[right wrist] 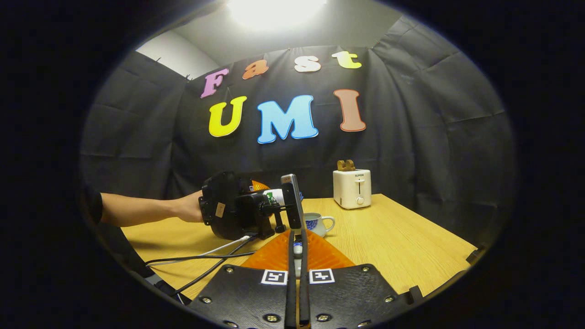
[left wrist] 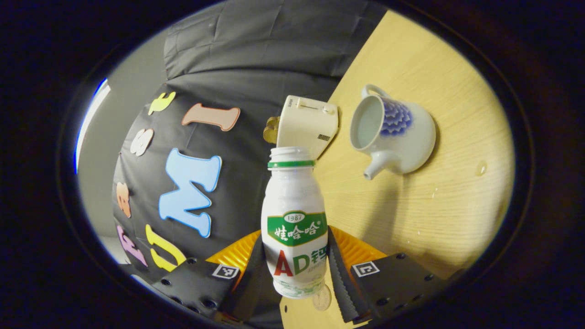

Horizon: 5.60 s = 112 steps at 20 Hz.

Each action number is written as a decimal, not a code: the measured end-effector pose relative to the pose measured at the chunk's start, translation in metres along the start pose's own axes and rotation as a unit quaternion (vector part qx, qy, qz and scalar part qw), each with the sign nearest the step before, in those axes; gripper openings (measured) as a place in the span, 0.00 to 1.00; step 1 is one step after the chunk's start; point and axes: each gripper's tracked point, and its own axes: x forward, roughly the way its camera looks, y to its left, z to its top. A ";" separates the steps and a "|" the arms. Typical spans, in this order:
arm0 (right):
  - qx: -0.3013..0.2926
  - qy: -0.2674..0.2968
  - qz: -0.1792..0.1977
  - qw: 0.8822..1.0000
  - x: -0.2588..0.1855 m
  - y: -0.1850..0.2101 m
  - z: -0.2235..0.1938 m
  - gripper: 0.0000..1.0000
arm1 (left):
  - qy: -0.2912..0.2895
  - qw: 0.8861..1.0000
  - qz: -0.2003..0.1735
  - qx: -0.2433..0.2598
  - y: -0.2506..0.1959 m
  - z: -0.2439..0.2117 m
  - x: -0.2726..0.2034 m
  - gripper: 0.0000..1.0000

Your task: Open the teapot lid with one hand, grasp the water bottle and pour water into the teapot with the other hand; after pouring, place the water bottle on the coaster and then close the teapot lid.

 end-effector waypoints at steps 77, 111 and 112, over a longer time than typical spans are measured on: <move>0.025 -0.023 -0.030 0.999 -0.013 -0.028 0.014 0.03 | -0.035 0.937 -0.002 0.347 0.000 0.034 -0.022 0.75; -0.049 0.054 -0.050 0.996 0.209 -0.019 0.009 0.03 | -0.118 0.799 0.040 -0.589 0.053 -0.077 -0.017 0.70; -0.049 0.064 -0.056 0.995 0.214 -0.024 0.000 0.03 | -0.117 0.795 0.053 -0.593 0.057 -0.079 -0.019 0.70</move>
